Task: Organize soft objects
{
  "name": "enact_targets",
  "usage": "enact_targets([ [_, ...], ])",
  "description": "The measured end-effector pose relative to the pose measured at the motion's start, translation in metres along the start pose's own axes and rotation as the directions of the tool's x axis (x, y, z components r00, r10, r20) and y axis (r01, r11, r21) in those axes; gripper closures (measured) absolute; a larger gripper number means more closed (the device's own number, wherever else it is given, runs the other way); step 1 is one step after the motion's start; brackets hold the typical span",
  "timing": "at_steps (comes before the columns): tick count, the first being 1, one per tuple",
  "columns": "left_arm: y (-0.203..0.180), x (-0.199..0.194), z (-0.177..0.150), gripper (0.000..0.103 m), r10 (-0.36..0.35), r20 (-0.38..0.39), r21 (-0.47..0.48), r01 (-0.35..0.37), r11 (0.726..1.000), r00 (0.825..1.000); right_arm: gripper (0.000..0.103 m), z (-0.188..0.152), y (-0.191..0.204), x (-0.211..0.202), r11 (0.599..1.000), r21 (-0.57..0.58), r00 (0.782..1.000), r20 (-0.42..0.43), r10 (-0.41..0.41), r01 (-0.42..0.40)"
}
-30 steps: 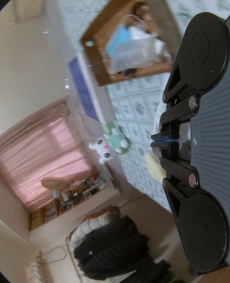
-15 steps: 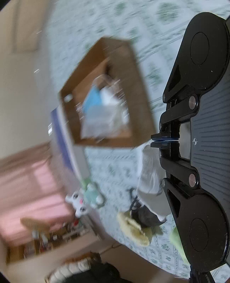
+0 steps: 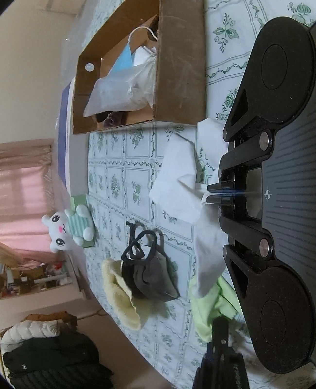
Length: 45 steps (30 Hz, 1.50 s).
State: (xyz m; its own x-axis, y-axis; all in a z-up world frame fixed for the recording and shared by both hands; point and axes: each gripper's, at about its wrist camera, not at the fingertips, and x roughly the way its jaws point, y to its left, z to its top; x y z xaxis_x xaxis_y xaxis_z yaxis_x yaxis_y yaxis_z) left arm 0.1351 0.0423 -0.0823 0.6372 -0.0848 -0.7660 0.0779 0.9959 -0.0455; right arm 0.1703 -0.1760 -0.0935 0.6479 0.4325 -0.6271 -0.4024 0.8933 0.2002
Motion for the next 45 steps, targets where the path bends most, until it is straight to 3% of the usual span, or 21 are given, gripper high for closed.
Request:
enact_targets([
  [3, -0.001, 0.002, -0.001, 0.093, -0.017, 0.002, -0.010, 0.017, 1.000, 1.000, 0.101, 0.000, -0.006, -0.004, 1.000, 0.020, 1.000, -0.001, 0.022, -0.022],
  [6, -0.001, -0.003, -0.002, 0.072, -0.025, 0.009, -0.014, 0.025, 1.000, 1.000, 0.095, 0.003, -0.011, -0.017, 0.998, 0.055, 0.999, 0.018, 0.042, -0.043],
  [8, 0.001, -0.009, -0.003, 0.068, -0.035, 0.021, -0.031, 0.036, 0.999, 0.999, 0.076, 0.005, -0.012, -0.027, 0.997, 0.071, 0.999, 0.031, 0.042, -0.044],
  [10, 0.001, -0.015, -0.003, 0.061, -0.043, 0.027, -0.033, 0.044, 0.999, 0.999, 0.039, 0.003, -0.013, -0.039, 0.995, 0.095, 0.998, 0.057, 0.026, -0.032],
  [11, 0.000, -0.019, -0.003, 0.059, -0.041, 0.035, -0.026, 0.042, 0.999, 0.999, 0.035, 0.003, -0.015, -0.045, 0.993, 0.114, 0.997, 0.081, 0.016, -0.025],
  [16, -0.015, -0.034, -0.003, 0.050, 0.027, 0.090, 0.074, -0.034, 0.997, 0.996, 0.027, 0.001, -0.023, -0.061, 0.979, 0.202, 0.996, 0.084, 0.006, -0.023],
  [19, -0.021, -0.035, -0.002, 0.038, 0.027, 0.120, 0.115, -0.041, 0.993, 0.992, 0.024, -0.004, -0.022, -0.060, 0.977, 0.213, 0.998, 0.065, 0.007, -0.021],
  [22, -0.027, -0.019, 0.001, 0.038, 0.012, 0.090, 0.142, -0.024, 0.990, 0.996, 0.022, -0.005, -0.018, -0.054, 0.977, 0.213, 0.999, 0.047, 0.000, -0.010],
  [27, -0.030, 0.014, 0.001, 0.039, 0.064, 0.039, 0.153, -0.070, 0.986, 0.997, 0.020, -0.006, -0.013, -0.043, 0.979, 0.204, 1.000, 0.026, -0.003, -0.003],
  [29, -0.026, 0.024, 0.002, 0.050, 0.070, 0.033, 0.137, -0.074, 0.988, 0.997, 0.020, -0.005, -0.010, -0.039, 0.982, 0.189, 1.000, 0.017, -0.012, 0.008],
  [31, -0.018, 0.025, 0.006, 0.078, 0.054, 0.042, 0.099, -0.058, 0.993, 0.998, 0.019, -0.004, -0.006, -0.036, 0.986, 0.167, 1.000, 0.015, -0.023, 0.020],
  [33, -0.010, 0.024, 0.009, 0.091, 0.050, 0.039, 0.074, -0.053, 0.996, 0.998, 0.019, -0.002, -0.001, -0.032, 0.990, 0.138, 0.999, 0.015, -0.029, 0.027],
  [39, 0.016, 0.016, 0.007, 0.093, 0.075, 0.029, -0.013, -0.075, 0.997, 0.997, 0.019, 0.001, 0.013, -0.009, 0.994, 0.091, 0.998, -0.018, -0.059, 0.060],
  [45, 0.030, 0.012, 0.005, 0.092, 0.085, 0.022, -0.067, -0.083, 0.994, 0.996, 0.020, 0.002, 0.022, 0.012, 0.982, 0.107, 0.988, -0.019, -0.154, 0.155],
])
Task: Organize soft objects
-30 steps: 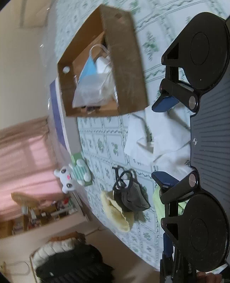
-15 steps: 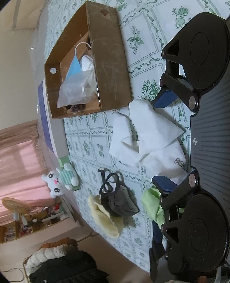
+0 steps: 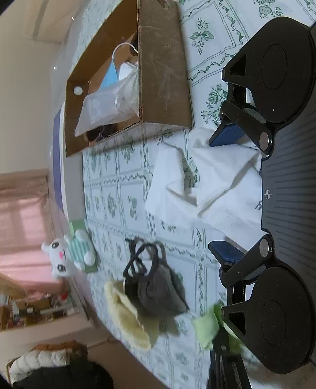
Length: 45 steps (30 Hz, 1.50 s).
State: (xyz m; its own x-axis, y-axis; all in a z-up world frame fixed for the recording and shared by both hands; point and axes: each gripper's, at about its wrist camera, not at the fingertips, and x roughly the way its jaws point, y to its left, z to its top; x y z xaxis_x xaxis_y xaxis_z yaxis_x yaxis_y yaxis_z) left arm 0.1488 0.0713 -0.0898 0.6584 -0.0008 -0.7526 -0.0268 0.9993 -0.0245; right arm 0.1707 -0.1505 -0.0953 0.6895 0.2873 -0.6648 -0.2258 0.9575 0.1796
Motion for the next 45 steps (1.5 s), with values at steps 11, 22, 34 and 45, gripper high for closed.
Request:
enact_targets([
  [11, -0.004, 0.000, 0.000, 0.092, 0.007, 0.000, 0.012, -0.007, 1.000, 1.000, 0.071, -0.004, -0.002, 0.002, 0.995, -0.046, 0.995, 0.048, -0.083, 0.085],
  [22, -0.008, -0.001, 0.001, 0.093, 0.018, -0.006, 0.030, -0.018, 0.999, 1.000, 0.086, -0.005, -0.012, -0.010, 0.999, -0.050, 1.000, 0.023, 0.021, -0.020],
  [34, -0.020, -0.024, 0.011, 0.093, 0.023, 0.041, 0.054, -0.025, 0.998, 0.999, 0.086, 0.008, -0.018, -0.043, 0.992, -0.021, 0.990, 0.062, 0.127, -0.126],
  [45, -0.049, -0.058, 0.041, 0.093, -0.031, 0.138, 0.106, 0.016, 0.994, 0.990, 0.086, 0.047, -0.048, -0.095, 0.979, 0.017, 0.958, 0.208, 0.197, -0.205],
])
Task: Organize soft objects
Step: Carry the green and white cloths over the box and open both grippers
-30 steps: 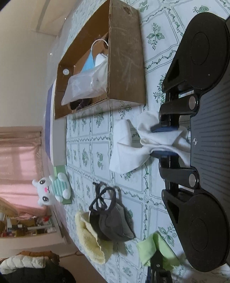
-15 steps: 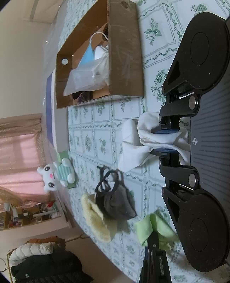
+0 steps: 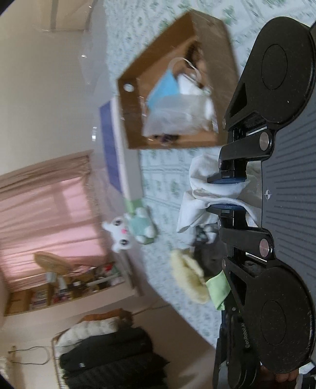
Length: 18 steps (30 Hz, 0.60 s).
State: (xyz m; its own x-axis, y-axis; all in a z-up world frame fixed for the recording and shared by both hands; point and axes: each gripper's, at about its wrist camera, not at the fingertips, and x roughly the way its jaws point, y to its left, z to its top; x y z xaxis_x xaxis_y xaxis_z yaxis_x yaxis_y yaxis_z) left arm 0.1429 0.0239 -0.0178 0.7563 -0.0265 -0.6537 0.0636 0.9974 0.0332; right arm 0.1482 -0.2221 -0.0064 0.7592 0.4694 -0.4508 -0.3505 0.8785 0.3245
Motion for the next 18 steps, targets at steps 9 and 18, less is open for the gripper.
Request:
enact_targets([
  [9, -0.050, 0.006, 0.057, 0.093, -0.101, 0.082, 0.081, 0.094, 0.992, 0.992, 0.086, 0.046, -0.051, -0.023, 0.998, 0.000, 0.994, 0.094, -0.055, 0.055],
  [18, -0.107, 0.046, 0.125, 0.093, -0.221, 0.099, 0.117, 0.209, 0.971, 0.970, 0.086, 0.086, -0.112, -0.007, 0.995, 0.003, 0.990, 0.096, -0.104, 0.104],
])
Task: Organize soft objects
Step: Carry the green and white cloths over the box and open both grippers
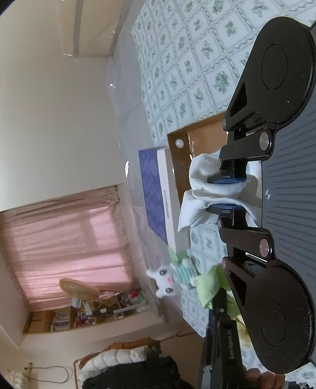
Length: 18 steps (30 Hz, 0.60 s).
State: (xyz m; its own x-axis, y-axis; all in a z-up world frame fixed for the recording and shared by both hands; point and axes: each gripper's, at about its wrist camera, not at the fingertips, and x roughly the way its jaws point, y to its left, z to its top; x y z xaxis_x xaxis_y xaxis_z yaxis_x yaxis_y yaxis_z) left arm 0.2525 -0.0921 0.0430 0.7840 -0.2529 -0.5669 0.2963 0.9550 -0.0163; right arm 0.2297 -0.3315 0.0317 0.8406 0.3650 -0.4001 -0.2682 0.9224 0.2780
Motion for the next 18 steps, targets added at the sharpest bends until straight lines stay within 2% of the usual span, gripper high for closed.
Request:
enact_targets([
  [3, -0.009, 0.027, 0.021, 0.093, -0.022, -0.009, 0.006, 0.022, 1.000, 1.000, 0.086, 0.012, -0.018, 0.019, 1.000, 0.005, 1.000, -0.026, 0.014, -0.014],
  [10, -0.025, 0.101, 0.054, 0.093, -0.016, -0.056, 0.048, 0.019, 0.999, 0.998, 0.086, 0.035, -0.052, 0.077, 0.999, -0.014, 0.995, -0.099, 0.031, -0.032],
  [18, -0.022, 0.185, 0.076, 0.093, -0.013, -0.132, 0.011, 0.015, 1.000, 0.991, 0.086, 0.044, -0.084, 0.150, 0.999, -0.003, 0.980, -0.196, 0.036, -0.038],
])
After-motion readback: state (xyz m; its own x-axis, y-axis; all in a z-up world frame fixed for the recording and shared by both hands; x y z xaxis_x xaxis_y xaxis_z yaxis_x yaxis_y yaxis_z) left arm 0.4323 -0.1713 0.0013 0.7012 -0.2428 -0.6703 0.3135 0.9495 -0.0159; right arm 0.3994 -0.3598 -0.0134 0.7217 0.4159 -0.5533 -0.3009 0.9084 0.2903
